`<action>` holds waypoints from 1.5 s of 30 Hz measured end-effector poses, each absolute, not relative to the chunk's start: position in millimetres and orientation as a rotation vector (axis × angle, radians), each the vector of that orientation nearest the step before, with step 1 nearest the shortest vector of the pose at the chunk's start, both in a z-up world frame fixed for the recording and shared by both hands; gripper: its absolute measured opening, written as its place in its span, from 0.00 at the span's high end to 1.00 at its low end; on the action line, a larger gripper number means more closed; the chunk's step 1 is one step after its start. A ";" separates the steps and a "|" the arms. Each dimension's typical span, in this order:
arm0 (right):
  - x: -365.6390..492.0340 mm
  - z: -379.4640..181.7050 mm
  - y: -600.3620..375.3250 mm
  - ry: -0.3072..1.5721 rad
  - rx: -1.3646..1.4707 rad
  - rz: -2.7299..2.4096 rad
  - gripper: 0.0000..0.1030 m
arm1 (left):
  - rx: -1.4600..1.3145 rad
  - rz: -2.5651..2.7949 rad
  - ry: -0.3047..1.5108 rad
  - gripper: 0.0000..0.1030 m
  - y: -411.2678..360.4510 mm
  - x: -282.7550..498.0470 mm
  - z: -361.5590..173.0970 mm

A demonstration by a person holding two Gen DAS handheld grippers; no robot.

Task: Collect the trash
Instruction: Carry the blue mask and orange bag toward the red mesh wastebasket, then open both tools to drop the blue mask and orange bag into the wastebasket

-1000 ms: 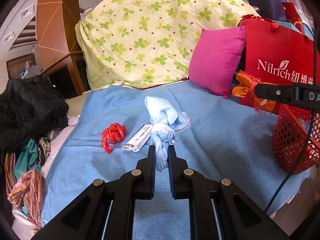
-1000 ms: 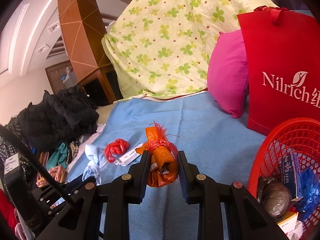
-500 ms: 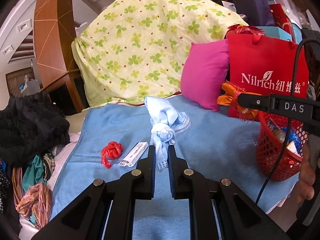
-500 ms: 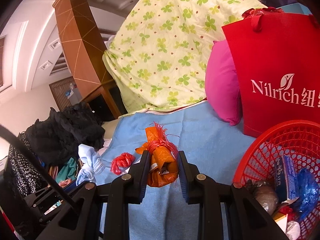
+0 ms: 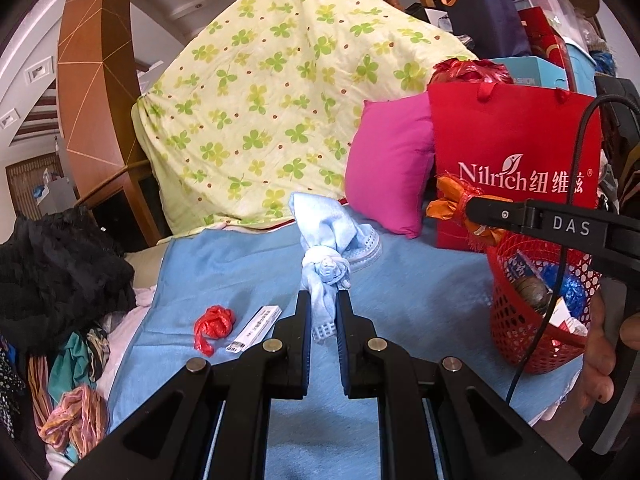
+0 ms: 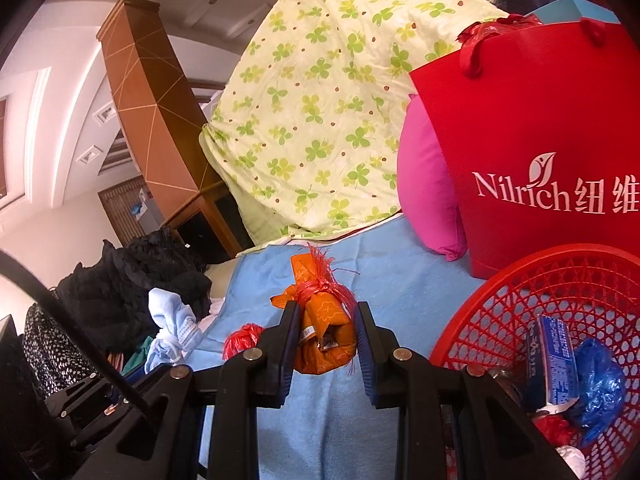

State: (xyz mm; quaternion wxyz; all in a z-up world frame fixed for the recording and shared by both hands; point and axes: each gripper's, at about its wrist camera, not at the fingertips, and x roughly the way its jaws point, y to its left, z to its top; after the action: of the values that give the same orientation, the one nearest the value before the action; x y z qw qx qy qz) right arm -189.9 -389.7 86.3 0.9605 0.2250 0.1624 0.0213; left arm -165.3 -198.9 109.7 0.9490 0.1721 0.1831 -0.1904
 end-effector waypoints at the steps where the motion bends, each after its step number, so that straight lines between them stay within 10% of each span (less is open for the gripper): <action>1: -192.5 86.3 -391.1 0.326 0.460 0.039 0.71 | 0.352 -0.391 0.370 0.88 -200.7 -166.7 110.8; 45: -264.9 84.7 -497.6 0.215 0.591 -0.123 0.71 | 0.267 -0.808 0.434 0.88 -290.0 -208.6 117.1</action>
State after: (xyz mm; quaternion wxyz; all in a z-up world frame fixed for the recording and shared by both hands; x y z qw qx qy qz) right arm -264.9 -497.6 84.7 0.9491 0.2906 0.1058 -0.0603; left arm -208.6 -290.0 117.1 0.8880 0.1285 0.2088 -0.3890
